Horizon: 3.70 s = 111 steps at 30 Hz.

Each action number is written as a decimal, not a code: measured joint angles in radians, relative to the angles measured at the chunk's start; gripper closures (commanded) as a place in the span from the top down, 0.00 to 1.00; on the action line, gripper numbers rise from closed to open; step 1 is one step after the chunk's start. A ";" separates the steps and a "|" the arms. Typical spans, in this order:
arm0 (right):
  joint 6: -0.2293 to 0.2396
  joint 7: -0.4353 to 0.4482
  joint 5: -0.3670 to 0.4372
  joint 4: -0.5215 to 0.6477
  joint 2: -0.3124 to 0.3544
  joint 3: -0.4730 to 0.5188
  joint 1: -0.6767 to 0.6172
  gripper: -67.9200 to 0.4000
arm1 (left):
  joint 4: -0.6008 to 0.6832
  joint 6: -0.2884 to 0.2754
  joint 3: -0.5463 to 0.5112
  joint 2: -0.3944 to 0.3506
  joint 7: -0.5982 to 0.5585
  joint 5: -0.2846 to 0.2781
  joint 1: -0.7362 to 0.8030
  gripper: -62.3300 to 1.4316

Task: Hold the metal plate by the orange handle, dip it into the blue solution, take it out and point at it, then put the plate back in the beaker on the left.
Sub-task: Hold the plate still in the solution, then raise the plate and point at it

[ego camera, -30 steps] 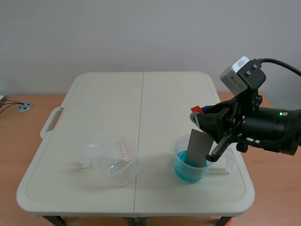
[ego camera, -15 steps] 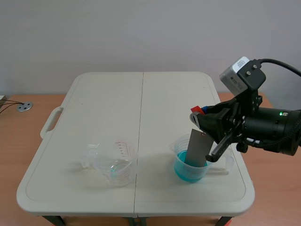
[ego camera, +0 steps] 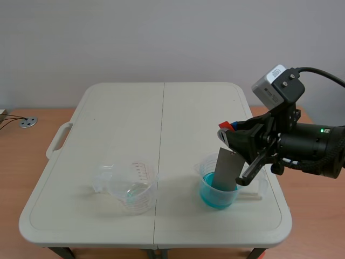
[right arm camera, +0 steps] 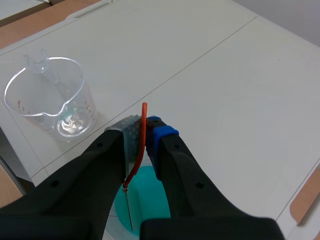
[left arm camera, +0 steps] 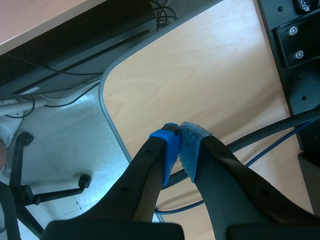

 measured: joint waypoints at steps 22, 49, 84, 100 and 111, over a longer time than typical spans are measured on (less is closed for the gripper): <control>0.000 0.000 0.000 0.000 0.000 0.000 0.000 0.02 | 0.000 0.000 0.000 0.000 0.000 0.000 0.000 0.06; 0.000 0.063 -0.007 0.005 0.000 0.040 0.000 0.02 | 0.000 0.000 0.000 0.000 0.000 0.000 0.000 0.06; 0.001 0.024 0.001 0.346 0.000 0.070 0.000 0.02 | 0.192 -0.001 -0.382 0.003 -0.064 0.000 -0.055 0.06; 0.002 -0.035 0.081 0.418 0.000 0.070 0.000 0.02 | 0.402 -0.136 -0.506 0.003 -0.083 0.003 -0.278 0.06; 0.002 -0.042 0.084 0.418 0.000 0.070 0.000 0.02 | 0.402 -0.399 -0.287 0.003 -0.005 0.021 -0.532 0.06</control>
